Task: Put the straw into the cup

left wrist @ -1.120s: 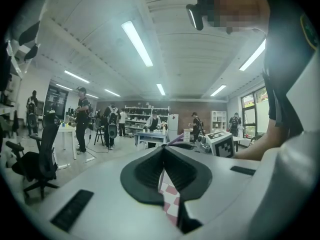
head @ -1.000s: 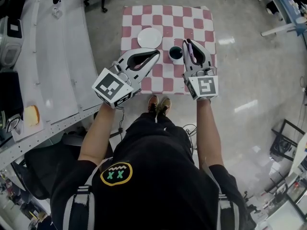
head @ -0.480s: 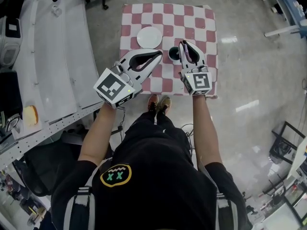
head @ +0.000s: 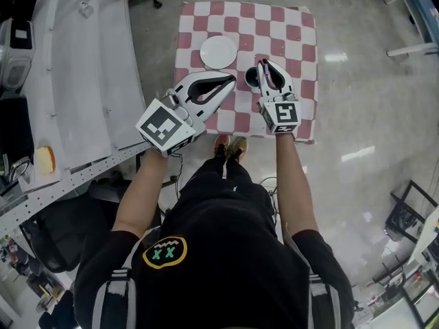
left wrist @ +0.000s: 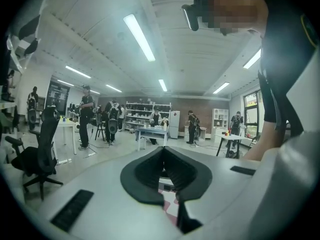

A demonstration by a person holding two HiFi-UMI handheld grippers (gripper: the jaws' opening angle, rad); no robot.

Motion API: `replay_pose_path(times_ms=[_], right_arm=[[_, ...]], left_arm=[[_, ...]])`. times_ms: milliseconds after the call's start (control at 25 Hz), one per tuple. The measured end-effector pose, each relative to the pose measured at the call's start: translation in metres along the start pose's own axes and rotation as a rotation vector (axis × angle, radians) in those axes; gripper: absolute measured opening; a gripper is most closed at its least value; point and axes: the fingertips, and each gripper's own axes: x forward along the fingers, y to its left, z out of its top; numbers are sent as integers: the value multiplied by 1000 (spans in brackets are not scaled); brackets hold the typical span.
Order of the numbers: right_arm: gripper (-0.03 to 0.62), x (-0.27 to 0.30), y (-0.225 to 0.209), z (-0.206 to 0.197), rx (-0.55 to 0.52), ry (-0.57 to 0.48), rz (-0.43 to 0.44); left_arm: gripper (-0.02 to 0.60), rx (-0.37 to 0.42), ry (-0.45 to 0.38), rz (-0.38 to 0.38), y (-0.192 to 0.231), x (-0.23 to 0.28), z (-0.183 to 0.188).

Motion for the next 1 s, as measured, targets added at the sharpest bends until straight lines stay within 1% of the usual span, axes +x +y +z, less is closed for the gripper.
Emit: replay_pose_path(times_ms=[240,360,440,480,640,760,880,1000], right_arm=[[57,7,-4,-22,9,37,0],[57,9,-3,-35,15,60,2],[57,10,-2,-43,20,75,4],[57,10,-1,-46,22,81,3],[57,10,0,-58,26,107,0],[57,9,-1,-66,22,125,-3],[57,9,-2,-69,20,134,-5],[57,7,-2,-75,22,149,-8]], left_arm=[[17,-5,37,33,3,0,-2],[17,-22,27,39,3,0,1],[17,-18,16,47,5,-1,0],[17,-15,24,49,5,-2,-2],[17,-31,25,32,0,0,1],[17,-18,23,20,-2,1,-1],[17,-30,29,41,1,1,-3],[17,-42,28,43,0,2,0]])
